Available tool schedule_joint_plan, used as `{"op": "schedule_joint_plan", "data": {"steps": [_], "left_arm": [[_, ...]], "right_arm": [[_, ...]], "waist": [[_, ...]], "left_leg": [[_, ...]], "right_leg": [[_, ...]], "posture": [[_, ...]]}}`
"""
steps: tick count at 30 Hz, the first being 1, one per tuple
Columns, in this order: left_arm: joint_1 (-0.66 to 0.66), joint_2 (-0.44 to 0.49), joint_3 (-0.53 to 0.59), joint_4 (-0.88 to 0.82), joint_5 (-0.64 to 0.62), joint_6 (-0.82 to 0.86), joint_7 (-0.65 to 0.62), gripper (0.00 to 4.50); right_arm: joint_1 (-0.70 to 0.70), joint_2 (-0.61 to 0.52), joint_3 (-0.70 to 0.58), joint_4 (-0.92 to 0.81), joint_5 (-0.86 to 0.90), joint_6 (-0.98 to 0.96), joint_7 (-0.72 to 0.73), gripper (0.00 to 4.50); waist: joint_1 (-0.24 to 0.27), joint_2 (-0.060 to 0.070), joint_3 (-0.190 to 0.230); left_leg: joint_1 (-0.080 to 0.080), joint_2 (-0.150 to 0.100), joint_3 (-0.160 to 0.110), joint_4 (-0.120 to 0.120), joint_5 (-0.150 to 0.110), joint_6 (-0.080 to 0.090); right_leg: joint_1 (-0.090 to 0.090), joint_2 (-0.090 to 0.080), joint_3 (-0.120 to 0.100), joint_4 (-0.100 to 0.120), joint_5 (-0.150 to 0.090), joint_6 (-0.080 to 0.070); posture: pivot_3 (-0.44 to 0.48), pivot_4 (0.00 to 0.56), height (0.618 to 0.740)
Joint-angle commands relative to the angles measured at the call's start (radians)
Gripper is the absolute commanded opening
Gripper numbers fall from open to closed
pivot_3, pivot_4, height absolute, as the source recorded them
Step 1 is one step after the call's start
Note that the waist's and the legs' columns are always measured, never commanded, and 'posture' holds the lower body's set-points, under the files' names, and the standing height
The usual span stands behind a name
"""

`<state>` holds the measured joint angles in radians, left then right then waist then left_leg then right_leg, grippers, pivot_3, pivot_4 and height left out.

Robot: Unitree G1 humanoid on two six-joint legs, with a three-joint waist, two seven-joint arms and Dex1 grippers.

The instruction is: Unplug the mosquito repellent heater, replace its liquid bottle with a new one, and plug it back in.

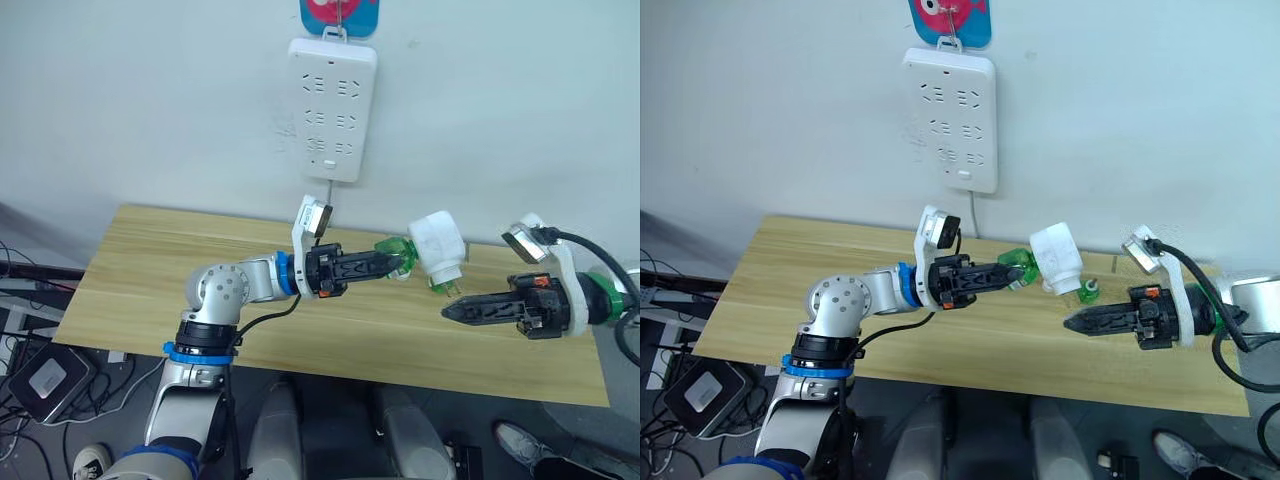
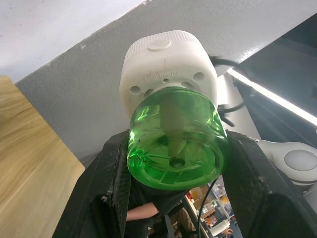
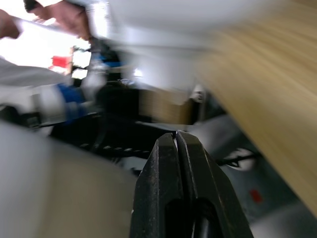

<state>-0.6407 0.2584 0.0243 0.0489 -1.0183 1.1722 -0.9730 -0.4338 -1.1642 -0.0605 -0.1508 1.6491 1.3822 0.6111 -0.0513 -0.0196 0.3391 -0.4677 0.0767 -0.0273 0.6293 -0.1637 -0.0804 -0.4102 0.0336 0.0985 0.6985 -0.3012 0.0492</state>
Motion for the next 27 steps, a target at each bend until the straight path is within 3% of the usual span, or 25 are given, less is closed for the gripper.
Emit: {"op": "schedule_joint_plan", "data": {"steps": [1, 7, 11, 13, 20, 25, 27], "left_arm": [[-0.008, 0.004, -0.003, -0.038, -0.028, 0.012, -0.020, 2.24], [-0.008, 0.001, -0.001, -0.046, -0.036, 0.024, -0.017, 2.24], [-0.004, 0.003, -0.001, -0.050, -0.034, 0.025, -0.016, 2.24], [0.003, 0.006, -0.005, -0.053, -0.029, 0.022, -0.017, 2.24], [0.005, -0.004, -0.019, -0.057, -0.026, 0.019, -0.016, 2.24], [-0.001, -0.001, -0.033, -0.060, -0.022, 0.016, -0.029, 2.24], [0.003, 0.004, -0.037, -0.068, -0.024, 0.020, -0.033, 2.24]], "right_arm": [[-0.032, -0.016, -0.021, 0.036, -0.140, -0.023, 0.117, 0.09], [-0.097, 0.110, 0.003, 0.032, -0.224, -0.015, 0.136, 0.09], [-0.148, 0.118, -0.036, 0.040, -0.128, 0.067, 0.142, 0.09], [-0.212, 0.106, -0.034, 0.067, 0.004, 0.096, 0.115, 0.09], [-0.383, 0.146, 0.078, 0.142, 0.321, -0.018, -0.131, 0.09], [-0.450, 0.260, 0.111, 0.190, 0.294, -0.139, -0.405, 0.09], [-0.474, 0.275, 0.113, 0.203, 0.259, -0.132, -0.434, 0.09]], "waist": [[-0.003, 0.000, 0.000], [-0.007, 0.000, 0.000], [-0.005, 0.000, 0.000], [-0.004, 0.000, 0.000], [-0.007, 0.000, 0.000], [-0.008, 0.000, 0.000], [-0.008, 0.000, 0.000]], "left_leg": [[0.000, 0.000, 0.000, 0.000, 0.000, 0.000], [0.001, 0.001, 0.000, 0.000, 0.000, 0.000], [0.000, 0.000, 0.000, 0.000, 0.000, 0.000], [0.000, 0.000, 0.000, 0.000, 0.000, 0.000], [0.000, 0.000, 0.000, 0.000, 0.000, 0.000], [0.000, 0.000, 0.000, 0.000, 0.000, 0.000], [0.000, 0.000, 0.000, 0.000, 0.000, 0.000]], "right_leg": [[0.000, 0.000, 0.000, 0.000, 0.000, 0.001], [0.000, 0.001, 0.000, 0.000, -0.002, 0.003], [0.000, 0.000, 0.000, 0.000, 0.000, -0.001], [0.000, 0.000, 0.000, 0.000, 0.001, -0.001], [0.000, 0.000, 0.001, 0.000, 0.001, -0.001], [0.000, 0.000, 0.000, 0.000, 0.001, -0.001], [0.000, 0.000, 0.000, 0.000, 0.001, -0.001]], "posture": [[-0.094, 0.324, 0.740], [-0.092, 0.321, 0.740], [-0.083, 0.319, 0.740], [-0.083, 0.319, 0.740], [-0.098, 0.307, 0.740], [-0.098, 0.304, 0.740], [-0.098, 0.304, 0.740]]}}
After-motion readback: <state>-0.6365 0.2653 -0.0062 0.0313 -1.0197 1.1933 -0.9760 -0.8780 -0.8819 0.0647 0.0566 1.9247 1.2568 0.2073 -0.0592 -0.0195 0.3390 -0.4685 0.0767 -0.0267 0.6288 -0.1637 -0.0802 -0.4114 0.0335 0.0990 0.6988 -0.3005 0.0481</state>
